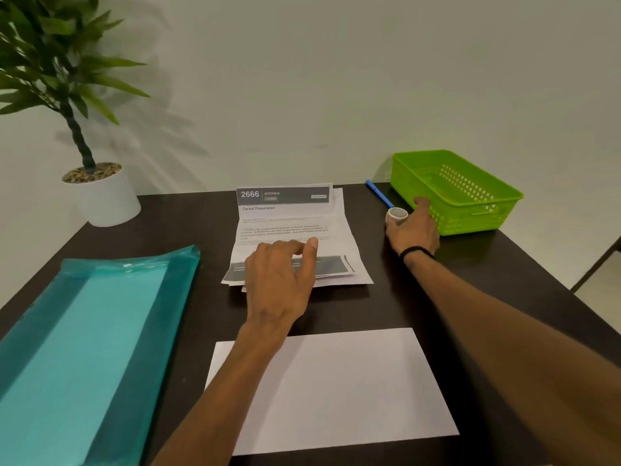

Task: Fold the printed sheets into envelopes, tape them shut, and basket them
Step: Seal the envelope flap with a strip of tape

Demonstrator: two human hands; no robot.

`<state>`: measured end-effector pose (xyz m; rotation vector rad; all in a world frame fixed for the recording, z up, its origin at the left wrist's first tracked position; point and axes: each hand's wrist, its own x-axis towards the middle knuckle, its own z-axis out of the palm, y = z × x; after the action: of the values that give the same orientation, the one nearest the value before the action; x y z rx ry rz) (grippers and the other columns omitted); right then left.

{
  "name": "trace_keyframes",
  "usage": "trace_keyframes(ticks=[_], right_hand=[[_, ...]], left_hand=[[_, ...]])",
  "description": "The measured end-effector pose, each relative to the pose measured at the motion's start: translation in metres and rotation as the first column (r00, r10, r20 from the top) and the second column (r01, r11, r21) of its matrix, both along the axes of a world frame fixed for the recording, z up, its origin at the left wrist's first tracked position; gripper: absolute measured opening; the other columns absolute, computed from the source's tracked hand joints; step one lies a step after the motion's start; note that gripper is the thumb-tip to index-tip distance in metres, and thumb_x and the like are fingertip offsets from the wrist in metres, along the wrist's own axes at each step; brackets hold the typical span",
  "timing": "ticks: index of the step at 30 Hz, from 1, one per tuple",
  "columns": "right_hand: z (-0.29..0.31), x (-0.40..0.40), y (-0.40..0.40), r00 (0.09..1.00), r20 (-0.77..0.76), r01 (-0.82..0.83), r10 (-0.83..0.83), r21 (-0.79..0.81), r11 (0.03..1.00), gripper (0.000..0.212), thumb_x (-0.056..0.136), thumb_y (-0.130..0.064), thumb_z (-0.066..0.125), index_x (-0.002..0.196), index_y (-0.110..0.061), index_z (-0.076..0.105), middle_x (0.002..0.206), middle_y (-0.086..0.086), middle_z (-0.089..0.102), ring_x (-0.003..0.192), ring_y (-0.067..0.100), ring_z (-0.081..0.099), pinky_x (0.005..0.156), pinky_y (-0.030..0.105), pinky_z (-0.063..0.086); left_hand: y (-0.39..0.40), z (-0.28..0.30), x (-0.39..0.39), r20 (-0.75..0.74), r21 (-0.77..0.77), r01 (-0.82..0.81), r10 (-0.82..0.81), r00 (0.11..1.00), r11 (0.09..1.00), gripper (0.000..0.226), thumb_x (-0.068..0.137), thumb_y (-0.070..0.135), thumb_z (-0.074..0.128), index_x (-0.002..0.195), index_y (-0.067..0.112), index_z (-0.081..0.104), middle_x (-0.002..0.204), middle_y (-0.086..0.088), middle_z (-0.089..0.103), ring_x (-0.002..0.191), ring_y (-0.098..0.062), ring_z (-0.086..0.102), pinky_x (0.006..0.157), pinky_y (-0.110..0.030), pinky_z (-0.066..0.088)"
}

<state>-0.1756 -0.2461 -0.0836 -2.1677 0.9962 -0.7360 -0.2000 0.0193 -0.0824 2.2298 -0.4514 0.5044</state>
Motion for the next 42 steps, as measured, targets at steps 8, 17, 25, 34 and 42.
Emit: trace_keyframes(ticks=[8,17,25,34,42], right_hand=[[-0.010,0.008,-0.006,0.998,-0.060,-0.028,0.023,-0.091,0.995,0.066,0.086,-0.046,0.075,0.143,-0.027,0.049,0.133,0.007,0.064,0.123,0.032,0.061,0.098,0.047,0.052],[-0.007,-0.006,0.008,0.966,0.243,-0.116,0.094,0.079,0.990,0.032,0.085,-0.043,0.079,0.111,-0.026,0.072,0.112,-0.004,0.073,0.103,0.020,0.070,0.085,0.037,0.058],[0.016,-0.077,0.074,0.690,0.639,-0.695,0.340,0.454,0.557,0.032,0.079,-0.033,0.082,0.097,-0.008,0.077,0.093,0.014,0.078,0.084,0.027,0.075,0.075,0.035,0.062],[0.013,-0.082,0.085,0.584,0.617,-0.812,0.528,0.427,0.399,0.030,0.092,-0.025,0.072,0.107,0.001,0.074,0.104,0.020,0.076,0.097,0.035,0.074,0.081,0.040,0.062],[0.014,-0.079,0.080,0.609,0.518,-0.754,0.601,0.142,0.642,0.032,0.091,-0.013,0.079,0.122,-0.016,0.073,0.115,-0.002,0.073,0.091,0.021,0.075,0.071,0.031,0.064]], left_hand=[[-0.023,-0.011,0.005,-0.046,-0.035,0.066,-0.067,0.997,0.997,0.024,0.101,0.043,0.061,0.114,0.027,0.073,0.116,0.005,0.072,0.107,-0.014,0.059,0.096,-0.035,0.053],[-0.023,-0.017,-0.002,-0.013,-0.075,0.132,-0.133,0.991,0.988,0.028,0.099,0.034,0.066,0.124,0.022,0.070,0.126,0.001,0.070,0.117,-0.015,0.059,0.105,-0.037,0.051],[-0.025,-0.009,-0.007,0.050,-0.223,0.281,-0.277,0.960,0.933,0.060,0.093,0.048,0.071,0.147,0.033,0.050,0.138,0.010,0.060,0.124,-0.008,0.057,0.103,-0.036,0.054],[-0.026,-0.009,-0.009,0.041,-0.223,0.293,-0.292,0.956,0.930,0.056,0.094,0.035,0.075,0.145,0.026,0.054,0.136,0.010,0.063,0.121,-0.002,0.059,0.100,-0.030,0.054],[-0.025,-0.012,-0.006,0.068,-0.232,0.309,-0.302,0.951,0.922,0.055,0.092,0.023,0.078,0.143,0.023,0.057,0.132,0.008,0.062,0.120,-0.006,0.060,0.097,-0.032,0.057]])
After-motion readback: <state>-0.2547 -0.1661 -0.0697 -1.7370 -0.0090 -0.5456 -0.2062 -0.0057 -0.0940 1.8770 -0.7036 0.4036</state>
